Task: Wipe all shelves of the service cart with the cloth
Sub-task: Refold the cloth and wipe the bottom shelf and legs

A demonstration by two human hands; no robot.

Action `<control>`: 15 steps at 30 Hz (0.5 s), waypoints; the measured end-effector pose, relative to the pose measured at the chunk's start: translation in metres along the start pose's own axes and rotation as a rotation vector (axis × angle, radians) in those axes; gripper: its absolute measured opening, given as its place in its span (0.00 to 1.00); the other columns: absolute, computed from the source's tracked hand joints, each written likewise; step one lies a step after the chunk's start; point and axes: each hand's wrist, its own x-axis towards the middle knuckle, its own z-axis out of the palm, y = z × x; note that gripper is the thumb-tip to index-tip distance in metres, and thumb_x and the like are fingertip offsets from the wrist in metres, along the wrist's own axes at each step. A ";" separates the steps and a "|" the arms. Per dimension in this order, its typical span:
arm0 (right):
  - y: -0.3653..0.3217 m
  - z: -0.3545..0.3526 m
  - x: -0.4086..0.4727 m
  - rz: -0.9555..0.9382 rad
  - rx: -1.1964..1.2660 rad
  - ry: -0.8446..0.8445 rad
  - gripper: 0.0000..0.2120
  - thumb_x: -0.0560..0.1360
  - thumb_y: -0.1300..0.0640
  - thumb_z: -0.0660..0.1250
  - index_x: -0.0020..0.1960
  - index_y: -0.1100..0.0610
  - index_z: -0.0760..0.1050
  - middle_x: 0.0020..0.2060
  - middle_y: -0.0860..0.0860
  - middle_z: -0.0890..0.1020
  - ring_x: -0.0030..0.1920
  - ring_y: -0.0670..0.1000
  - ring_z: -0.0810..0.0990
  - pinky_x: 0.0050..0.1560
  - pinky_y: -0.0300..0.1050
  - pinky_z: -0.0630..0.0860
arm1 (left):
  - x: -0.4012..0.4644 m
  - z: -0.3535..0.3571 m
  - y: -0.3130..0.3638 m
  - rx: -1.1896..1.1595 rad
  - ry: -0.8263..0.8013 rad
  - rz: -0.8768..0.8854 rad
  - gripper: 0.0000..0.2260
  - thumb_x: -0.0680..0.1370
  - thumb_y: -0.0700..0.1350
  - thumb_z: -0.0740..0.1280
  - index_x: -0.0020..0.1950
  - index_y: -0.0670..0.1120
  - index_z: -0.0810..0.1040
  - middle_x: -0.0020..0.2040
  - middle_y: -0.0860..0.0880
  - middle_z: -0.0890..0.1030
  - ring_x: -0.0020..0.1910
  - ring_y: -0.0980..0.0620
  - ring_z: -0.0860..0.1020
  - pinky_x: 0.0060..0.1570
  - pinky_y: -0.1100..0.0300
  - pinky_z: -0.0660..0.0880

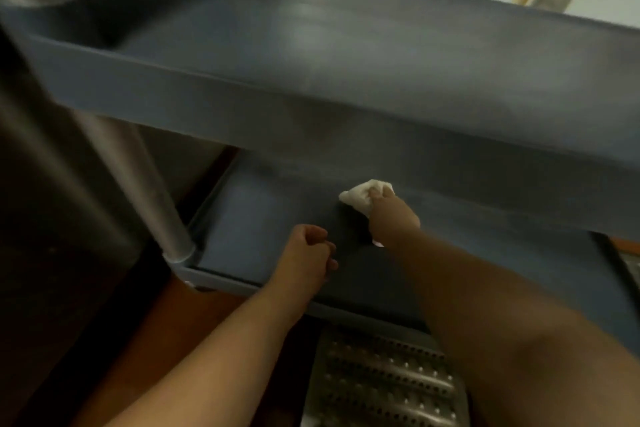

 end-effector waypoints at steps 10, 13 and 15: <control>0.271 -0.074 0.031 0.339 0.350 0.165 0.50 0.45 0.18 0.67 0.64 0.39 0.75 0.66 0.45 0.77 0.59 0.60 0.81 0.62 0.63 0.75 | -0.036 0.188 -0.025 0.068 -0.234 0.026 0.11 0.77 0.32 0.57 0.51 0.47 0.70 0.48 0.45 0.78 0.35 0.51 0.77 0.34 0.58 0.73; 0.350 -0.076 0.063 0.441 0.458 0.185 0.42 0.50 0.25 0.69 0.59 0.46 0.77 0.57 0.49 0.82 0.51 0.63 0.83 0.53 0.66 0.78 | -0.049 0.221 -0.034 0.106 -0.290 0.017 0.12 0.77 0.32 0.56 0.51 0.47 0.71 0.49 0.44 0.78 0.35 0.50 0.77 0.35 0.57 0.73; 0.373 -0.086 0.044 0.533 0.401 0.176 0.43 0.48 0.28 0.70 0.58 0.49 0.73 0.54 0.52 0.82 0.47 0.65 0.82 0.52 0.69 0.76 | -0.054 0.235 -0.035 0.112 -0.292 0.014 0.12 0.77 0.31 0.56 0.51 0.46 0.71 0.49 0.44 0.77 0.35 0.50 0.77 0.35 0.57 0.73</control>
